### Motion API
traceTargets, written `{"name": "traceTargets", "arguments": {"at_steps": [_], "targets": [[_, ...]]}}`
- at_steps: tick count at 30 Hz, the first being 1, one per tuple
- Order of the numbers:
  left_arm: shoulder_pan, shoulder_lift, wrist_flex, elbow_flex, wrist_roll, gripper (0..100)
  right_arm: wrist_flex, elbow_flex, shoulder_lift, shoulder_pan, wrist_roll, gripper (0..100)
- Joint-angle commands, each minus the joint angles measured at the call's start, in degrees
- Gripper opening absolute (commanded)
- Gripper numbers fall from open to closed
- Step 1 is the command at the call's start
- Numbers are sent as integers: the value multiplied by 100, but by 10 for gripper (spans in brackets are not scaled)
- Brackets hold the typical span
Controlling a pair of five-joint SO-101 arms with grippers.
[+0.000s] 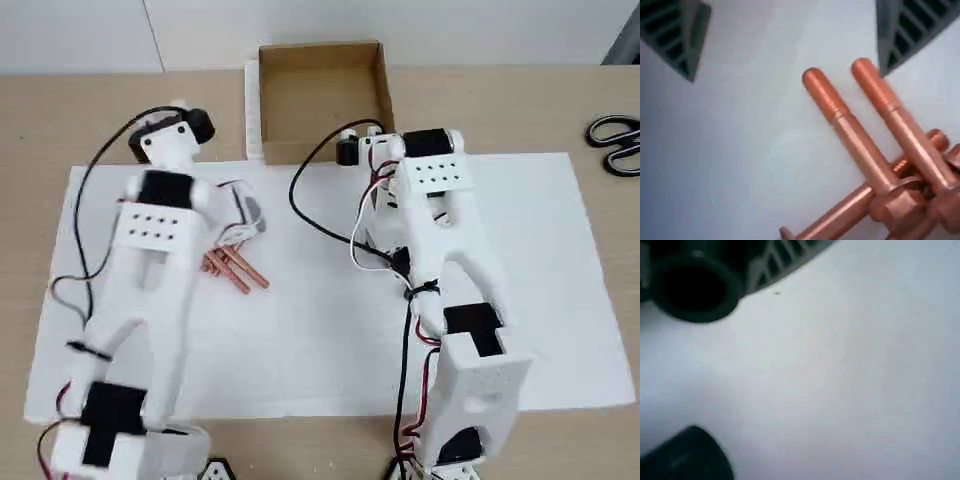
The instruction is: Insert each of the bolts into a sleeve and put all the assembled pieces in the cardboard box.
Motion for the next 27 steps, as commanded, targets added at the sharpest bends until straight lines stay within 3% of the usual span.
{"name": "traceTargets", "arguments": {"at_steps": [1,9,22,27], "targets": [[79,352,-167,-127,413,224,101,-273,-365,40,26,4],[-9,1125,-202,-145,1073,224,101,-273,-365,40,18,4],[-325,1802,-791,-145,1108,222,101,-273,-365,40,18,4],[-325,1802,-791,-145,1090,100,101,-273,-365,40,18,4]]}}
